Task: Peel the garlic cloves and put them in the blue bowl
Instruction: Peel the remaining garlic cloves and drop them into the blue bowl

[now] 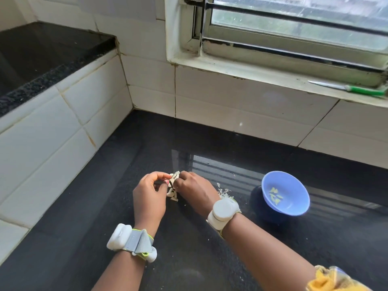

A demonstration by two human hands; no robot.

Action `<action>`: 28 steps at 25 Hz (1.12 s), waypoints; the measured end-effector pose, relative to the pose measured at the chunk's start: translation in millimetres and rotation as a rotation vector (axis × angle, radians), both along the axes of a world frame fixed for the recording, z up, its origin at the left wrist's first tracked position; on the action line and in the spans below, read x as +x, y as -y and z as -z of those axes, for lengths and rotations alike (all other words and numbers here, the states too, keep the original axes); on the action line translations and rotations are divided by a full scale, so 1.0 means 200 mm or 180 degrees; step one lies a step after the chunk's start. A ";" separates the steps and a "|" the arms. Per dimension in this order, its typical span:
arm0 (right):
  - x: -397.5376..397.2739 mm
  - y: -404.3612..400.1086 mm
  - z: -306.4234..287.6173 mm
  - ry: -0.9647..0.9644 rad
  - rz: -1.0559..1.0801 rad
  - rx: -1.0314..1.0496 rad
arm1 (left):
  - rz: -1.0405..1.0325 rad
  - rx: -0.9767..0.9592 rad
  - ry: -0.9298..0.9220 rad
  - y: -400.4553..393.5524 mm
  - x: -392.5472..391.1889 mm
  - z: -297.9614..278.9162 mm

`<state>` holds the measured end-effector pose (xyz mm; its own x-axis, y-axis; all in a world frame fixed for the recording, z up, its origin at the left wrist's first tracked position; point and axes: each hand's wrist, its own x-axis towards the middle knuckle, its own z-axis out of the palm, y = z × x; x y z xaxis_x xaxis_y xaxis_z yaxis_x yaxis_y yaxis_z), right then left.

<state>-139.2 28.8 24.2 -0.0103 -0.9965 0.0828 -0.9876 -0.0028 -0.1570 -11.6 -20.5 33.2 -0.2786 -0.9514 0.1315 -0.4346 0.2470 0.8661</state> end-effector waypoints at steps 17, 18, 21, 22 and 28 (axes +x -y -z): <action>0.00 -0.13 -0.08 0.4510 0.1675 -0.0225 | 0.0285 0.1365 -0.0935 -0.06 -0.05 -0.03; 0.00 -0.15 -0.09 0.4840 0.1663 -0.0250 | 0.0310 0.1439 -0.0981 -0.06 -0.06 -0.03; -0.01 -0.19 -0.11 0.5480 0.1833 -0.0289 | 0.0348 0.1607 -0.1001 -0.06 -0.06 -0.02; -0.01 -0.19 -0.12 0.5653 0.1932 -0.0297 | 0.0350 0.1663 -0.0988 -0.06 -0.06 -0.02; -0.02 -0.19 -0.12 0.6009 0.2195 -0.0376 | 0.0467 0.1378 -0.0350 -0.04 -0.04 0.00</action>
